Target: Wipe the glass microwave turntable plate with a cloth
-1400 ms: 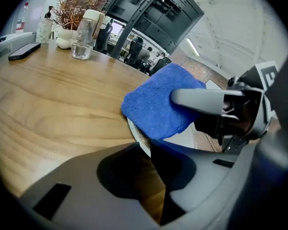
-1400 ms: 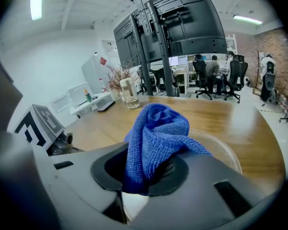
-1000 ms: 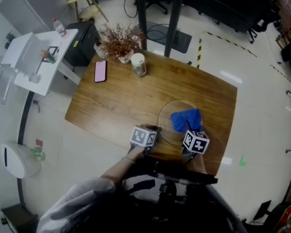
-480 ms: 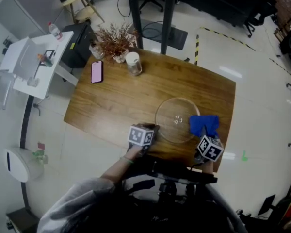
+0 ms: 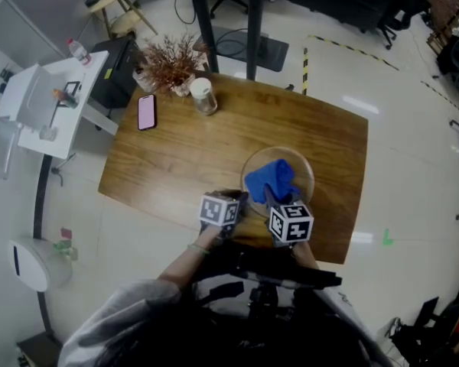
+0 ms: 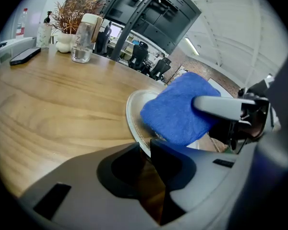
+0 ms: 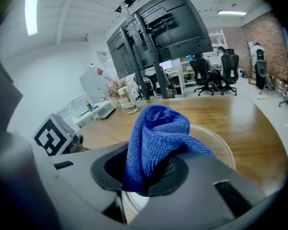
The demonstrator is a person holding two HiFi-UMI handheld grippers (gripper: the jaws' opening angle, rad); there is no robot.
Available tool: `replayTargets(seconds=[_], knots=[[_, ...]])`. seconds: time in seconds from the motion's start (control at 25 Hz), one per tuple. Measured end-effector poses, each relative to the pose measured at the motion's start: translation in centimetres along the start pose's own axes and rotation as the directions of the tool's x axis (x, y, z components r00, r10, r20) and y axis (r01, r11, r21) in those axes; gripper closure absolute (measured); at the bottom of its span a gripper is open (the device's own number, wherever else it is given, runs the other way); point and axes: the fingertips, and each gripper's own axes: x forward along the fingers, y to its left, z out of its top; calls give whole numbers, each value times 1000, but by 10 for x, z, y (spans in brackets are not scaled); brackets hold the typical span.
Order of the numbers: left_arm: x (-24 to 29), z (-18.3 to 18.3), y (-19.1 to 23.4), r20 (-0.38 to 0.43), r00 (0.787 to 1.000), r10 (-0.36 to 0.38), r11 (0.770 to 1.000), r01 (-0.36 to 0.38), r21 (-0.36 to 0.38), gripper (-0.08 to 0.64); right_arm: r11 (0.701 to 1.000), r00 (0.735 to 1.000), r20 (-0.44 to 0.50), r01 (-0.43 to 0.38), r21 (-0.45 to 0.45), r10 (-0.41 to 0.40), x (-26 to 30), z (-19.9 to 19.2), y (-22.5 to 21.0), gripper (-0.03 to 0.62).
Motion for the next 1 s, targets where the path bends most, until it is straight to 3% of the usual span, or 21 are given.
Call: replayTargets(seconds=[0.2, 0.48, 0.72, 0.92, 1.0], knots=[[0, 0, 0, 4, 1000, 8, 1000, -8, 9, 494, 997, 997, -63, 31, -77, -36, 16, -19, 2, 509], [-1, -1, 1, 1, 1000, 10, 1000, -10, 13, 494, 984, 982, -71, 179, 19, -177, -16, -32, -54, 509], [0, -1, 2, 0, 1000, 7, 1000, -7, 11, 494, 933, 945, -61, 328, 150, -323, -58, -47, -117, 509], [-1, 0, 2, -1, 1000, 6, 1000, -6, 9, 494, 881, 908, -54, 416, 227, -415, -86, -52, -152, 508], [-1, 0, 2, -2, 1000, 6, 1000, -6, 8, 494, 874, 905, -41, 419, 245, -422, -90, -48, -152, 509]])
